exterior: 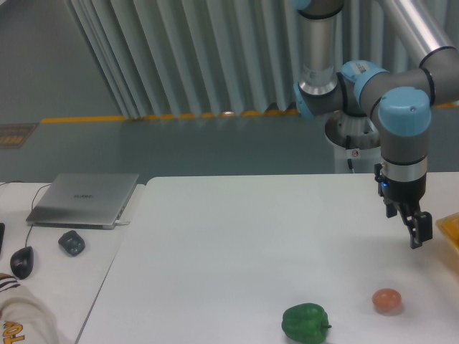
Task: Place the red pepper on the table
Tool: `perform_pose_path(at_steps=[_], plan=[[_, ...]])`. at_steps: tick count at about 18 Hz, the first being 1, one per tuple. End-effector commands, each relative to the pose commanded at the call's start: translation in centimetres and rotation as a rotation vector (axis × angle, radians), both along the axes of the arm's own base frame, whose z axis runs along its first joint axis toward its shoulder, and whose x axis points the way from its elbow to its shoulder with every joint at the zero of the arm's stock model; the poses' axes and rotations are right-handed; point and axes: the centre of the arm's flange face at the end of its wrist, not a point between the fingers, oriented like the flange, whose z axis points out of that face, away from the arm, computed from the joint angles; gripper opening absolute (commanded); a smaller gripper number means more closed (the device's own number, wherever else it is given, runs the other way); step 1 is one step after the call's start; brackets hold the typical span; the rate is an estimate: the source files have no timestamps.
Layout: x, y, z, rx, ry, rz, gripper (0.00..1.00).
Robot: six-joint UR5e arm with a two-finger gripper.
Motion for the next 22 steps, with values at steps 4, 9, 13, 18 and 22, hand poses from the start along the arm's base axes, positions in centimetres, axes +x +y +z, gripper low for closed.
perform_pose_path(at_steps=[4,9,13,18,22], plan=[[-0.1,0.0,-0.1,0.0,0.0,0.003,1.0],[-0.7,-0.5,0.0,-0.006,0.009,0.013,1.0],[-3.0,-2.4,-0.1,0.001,0.024,0.049,1.0],[-7.7,-6.4,0.3,-0.01,0.042,-0.039,1.0],[-9.7,-8.4,0.4,-0.015,0.052,-0.081,1.0]])
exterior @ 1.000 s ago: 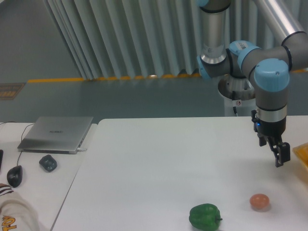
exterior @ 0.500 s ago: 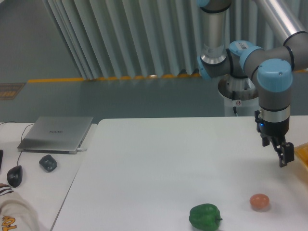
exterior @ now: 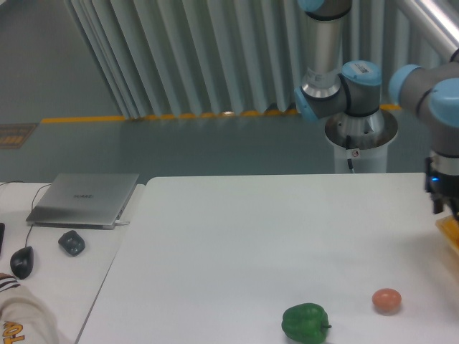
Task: Place the red pepper on the table
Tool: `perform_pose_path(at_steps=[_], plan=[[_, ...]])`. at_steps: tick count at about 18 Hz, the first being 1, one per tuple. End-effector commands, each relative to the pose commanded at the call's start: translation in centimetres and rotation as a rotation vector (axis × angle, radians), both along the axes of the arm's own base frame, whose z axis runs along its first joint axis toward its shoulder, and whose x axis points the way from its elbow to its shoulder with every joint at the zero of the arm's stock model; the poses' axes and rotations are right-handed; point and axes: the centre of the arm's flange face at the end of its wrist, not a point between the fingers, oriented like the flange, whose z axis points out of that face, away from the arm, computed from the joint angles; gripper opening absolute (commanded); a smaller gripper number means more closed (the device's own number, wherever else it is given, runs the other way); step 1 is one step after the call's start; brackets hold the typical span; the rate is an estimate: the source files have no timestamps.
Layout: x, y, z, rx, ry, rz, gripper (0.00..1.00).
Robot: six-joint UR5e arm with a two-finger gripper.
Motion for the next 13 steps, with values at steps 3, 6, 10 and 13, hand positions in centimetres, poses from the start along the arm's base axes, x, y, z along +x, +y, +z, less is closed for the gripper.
perform_pose_path(at_steps=[3,6,10,13], plan=[[-1.1,-0.7,-0.4,-0.005,0.007,-0.007,1.0],[-1.6,-1.0,-1.6,-0.061,-0.003,-0.073,1.0],[-1.3,-1.6,-4.2,-0.127,-0.038,-0.083,1.0],[-1.9,-2.5,-4.5,-0.136,-0.06,-0.075,1.0]])
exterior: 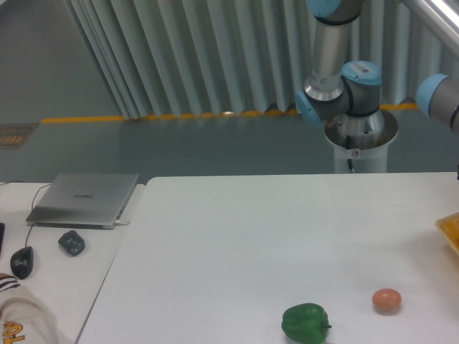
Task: Place the red pepper on the table
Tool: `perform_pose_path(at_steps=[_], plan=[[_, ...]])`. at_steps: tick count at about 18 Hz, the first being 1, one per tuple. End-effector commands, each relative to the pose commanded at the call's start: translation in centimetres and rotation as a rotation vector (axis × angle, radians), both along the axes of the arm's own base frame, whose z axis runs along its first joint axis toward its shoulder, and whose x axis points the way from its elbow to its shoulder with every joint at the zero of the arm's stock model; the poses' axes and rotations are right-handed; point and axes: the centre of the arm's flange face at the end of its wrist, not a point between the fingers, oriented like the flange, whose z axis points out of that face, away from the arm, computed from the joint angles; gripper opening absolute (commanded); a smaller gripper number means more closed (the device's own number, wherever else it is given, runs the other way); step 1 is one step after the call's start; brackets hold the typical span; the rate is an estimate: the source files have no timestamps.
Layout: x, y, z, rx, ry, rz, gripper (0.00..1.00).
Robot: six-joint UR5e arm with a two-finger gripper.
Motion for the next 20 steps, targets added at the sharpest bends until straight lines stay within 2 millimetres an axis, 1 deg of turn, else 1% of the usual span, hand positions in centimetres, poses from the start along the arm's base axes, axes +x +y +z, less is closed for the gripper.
perform_pose_path(at_steps=[3,5,7,10,16,19,20], plan=[[-0.8,-0.9,-0.5,-0.009,-0.01,-0.024,1.0],[-2.2,-2.1,-1.2,-0.013,-0.022,-0.053,1.0],[-3.1,-2.6,-1.6,-0.019,-0.035,-0.077,1.0],[-3.2,-2.8,-2.0,-0.02,-0.037,-0.08,1.0],[-3.2,-2.4,-2.6,-0.024,-0.047,-0.085,1.0],[-3.4,-2.4,-3.6,-0.029,-0.06,-0.083,1.0],[-3.4,-2.4,-3.6,-0.03,-0.061,-0.083,1.0]])
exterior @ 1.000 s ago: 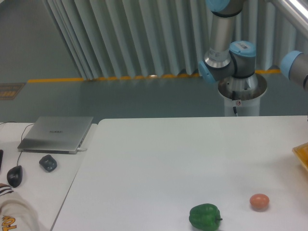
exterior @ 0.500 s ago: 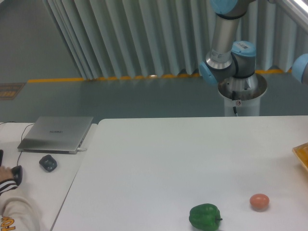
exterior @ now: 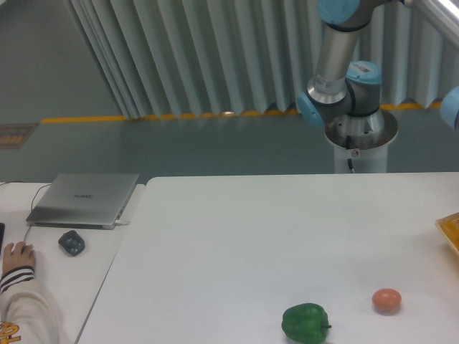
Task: Place the red pepper on the table
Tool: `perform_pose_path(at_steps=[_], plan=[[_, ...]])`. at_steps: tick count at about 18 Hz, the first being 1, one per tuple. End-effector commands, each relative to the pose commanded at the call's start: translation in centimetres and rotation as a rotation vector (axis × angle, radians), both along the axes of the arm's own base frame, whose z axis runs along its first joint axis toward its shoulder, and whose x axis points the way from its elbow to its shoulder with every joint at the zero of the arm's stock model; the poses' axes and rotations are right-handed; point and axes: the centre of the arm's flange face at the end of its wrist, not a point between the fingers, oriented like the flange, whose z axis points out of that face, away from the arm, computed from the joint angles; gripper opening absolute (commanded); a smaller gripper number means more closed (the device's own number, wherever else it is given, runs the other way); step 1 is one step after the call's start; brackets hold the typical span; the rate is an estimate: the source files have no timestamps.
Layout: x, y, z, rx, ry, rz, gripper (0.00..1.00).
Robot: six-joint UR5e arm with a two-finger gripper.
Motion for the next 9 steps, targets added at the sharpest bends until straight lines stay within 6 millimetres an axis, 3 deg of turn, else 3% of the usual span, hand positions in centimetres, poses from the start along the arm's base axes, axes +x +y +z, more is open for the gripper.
perform_pose_path(at_steps=[8,9], plan=[[0.0,0.1,-0.7,-0.005,-0.006,0.0,1.0],[-0.3,0.2,-1.5,-0.01,-0.017,0.0,1.0]])
